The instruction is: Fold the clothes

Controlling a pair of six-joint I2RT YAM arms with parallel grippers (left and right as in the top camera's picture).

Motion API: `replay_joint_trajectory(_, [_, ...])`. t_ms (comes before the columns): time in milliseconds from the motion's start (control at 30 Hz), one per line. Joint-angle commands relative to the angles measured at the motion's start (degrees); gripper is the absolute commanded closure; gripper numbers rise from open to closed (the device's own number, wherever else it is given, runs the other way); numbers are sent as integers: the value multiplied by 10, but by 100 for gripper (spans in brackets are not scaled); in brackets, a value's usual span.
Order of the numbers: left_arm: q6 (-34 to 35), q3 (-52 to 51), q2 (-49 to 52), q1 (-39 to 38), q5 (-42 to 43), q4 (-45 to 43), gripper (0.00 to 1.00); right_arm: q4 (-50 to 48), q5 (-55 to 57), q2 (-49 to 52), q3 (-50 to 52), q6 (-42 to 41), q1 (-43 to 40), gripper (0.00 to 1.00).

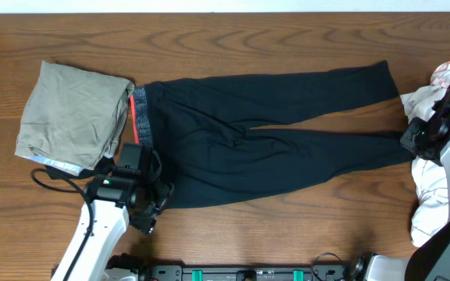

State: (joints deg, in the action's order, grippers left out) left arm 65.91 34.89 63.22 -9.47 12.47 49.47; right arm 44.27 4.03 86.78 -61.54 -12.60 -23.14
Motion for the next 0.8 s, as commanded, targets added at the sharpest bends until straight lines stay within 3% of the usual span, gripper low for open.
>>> replay_joint_trajectory(0, [49,-28,-3,3,32,-29,25,-1,-1,-2,-3,0,-5,99])
replay_joint_trajectory(767, [144,-72,19,3,-27,-122,26,5,-14,-2,-3,0,-5,99])
